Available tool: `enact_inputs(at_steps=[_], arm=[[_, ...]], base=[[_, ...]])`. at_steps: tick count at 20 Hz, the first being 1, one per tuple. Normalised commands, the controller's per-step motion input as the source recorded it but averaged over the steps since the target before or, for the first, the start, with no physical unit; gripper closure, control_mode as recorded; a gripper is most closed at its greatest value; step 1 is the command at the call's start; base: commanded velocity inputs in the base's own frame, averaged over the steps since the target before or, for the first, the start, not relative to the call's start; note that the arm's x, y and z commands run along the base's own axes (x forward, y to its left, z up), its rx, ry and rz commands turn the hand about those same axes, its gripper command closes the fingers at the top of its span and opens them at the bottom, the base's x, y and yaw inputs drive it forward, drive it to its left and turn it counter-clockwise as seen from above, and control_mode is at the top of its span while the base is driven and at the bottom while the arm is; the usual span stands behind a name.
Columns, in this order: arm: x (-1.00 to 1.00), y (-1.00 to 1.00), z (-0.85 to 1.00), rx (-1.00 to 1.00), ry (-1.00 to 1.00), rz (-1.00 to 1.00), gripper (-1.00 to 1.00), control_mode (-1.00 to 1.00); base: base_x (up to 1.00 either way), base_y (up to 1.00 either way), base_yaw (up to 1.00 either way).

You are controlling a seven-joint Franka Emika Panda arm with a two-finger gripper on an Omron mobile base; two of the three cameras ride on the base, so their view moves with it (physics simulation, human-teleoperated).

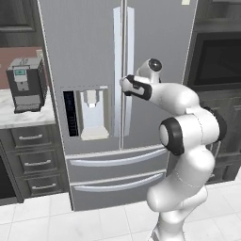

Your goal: Take the lemon wedge from the fridge and place it on the plate with fish on the dining counter.

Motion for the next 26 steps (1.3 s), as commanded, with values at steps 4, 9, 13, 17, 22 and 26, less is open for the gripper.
enact_inputs(at_steps=[4,9,13,17,22,26], arm=[[0.4,0.0,-0.08,0.0,-0.04,0.0,-1.0,-1.0],[0.45,0.04,-0.11,0.0,0.0,0.0,-1.0,-1.0],[0.47,0.14,-0.17,0.0,0.0,0.0,-1.0,-1.0],[0.51,0.19,-0.27,0.0,0.0,0.0,-1.0,-1.0],[0.41,0.13,-0.24,0.0,0.0,0.0,1.0,-1.0],[0.3,0.07,-0.12,-0.02,0.0,0.0,1.0,-1.0]], base=[[0.0,0.0,0.0],[0.0,0.0,0.0],[0.0,0.0,0.0],[0.0,0.0,0.0],[0.0,0.0,0.0],[0.0,0.0,0.0]])
